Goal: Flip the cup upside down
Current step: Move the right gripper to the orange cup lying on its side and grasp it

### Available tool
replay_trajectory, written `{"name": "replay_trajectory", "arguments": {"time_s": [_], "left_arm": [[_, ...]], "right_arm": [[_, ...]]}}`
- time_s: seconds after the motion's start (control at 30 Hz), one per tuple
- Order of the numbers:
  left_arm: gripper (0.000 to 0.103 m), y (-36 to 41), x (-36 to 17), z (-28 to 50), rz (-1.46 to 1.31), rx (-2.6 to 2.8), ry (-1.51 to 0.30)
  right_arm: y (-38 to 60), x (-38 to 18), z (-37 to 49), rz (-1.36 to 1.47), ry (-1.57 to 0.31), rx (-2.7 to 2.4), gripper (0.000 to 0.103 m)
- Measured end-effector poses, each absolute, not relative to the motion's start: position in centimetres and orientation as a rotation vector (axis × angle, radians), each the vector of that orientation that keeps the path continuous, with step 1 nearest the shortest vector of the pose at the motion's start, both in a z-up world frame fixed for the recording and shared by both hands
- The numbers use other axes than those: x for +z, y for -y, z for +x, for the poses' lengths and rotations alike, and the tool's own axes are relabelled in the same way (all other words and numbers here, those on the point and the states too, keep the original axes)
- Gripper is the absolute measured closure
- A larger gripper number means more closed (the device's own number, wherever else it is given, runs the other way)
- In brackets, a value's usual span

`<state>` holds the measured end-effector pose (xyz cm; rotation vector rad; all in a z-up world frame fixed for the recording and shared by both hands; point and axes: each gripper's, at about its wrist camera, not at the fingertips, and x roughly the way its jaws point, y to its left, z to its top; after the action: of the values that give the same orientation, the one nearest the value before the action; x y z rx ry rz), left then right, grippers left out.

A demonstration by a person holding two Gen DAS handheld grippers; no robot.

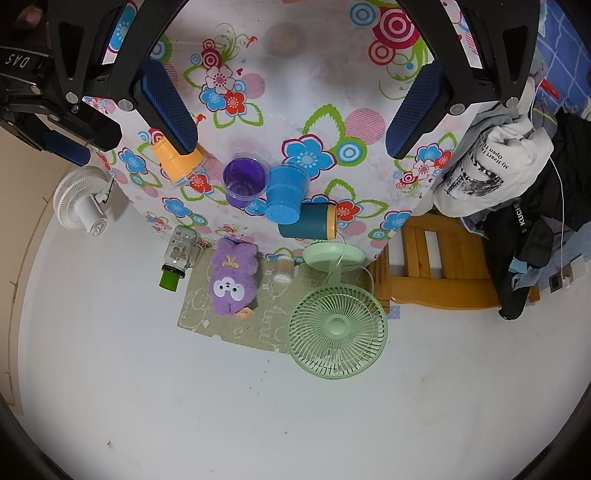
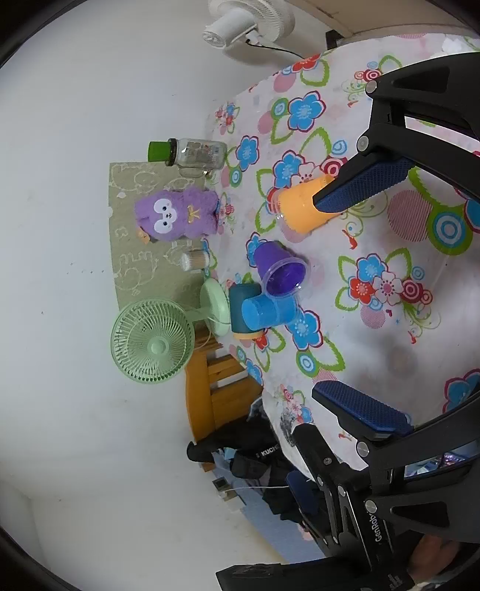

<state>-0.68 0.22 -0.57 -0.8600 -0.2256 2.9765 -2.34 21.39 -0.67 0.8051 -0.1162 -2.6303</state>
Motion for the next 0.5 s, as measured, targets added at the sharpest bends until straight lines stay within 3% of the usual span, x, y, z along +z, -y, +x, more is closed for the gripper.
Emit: {"name": "replay_trajectory", "arguments": {"time_s": [0.5], "left_arm": [[0.000,-1.1,-2.9,-2.7,-0.968,2.941,0.220]], "right_arm": [[-22.4,-3.5,-4.7,0.910,0.142,-2.611,0.009]]}}
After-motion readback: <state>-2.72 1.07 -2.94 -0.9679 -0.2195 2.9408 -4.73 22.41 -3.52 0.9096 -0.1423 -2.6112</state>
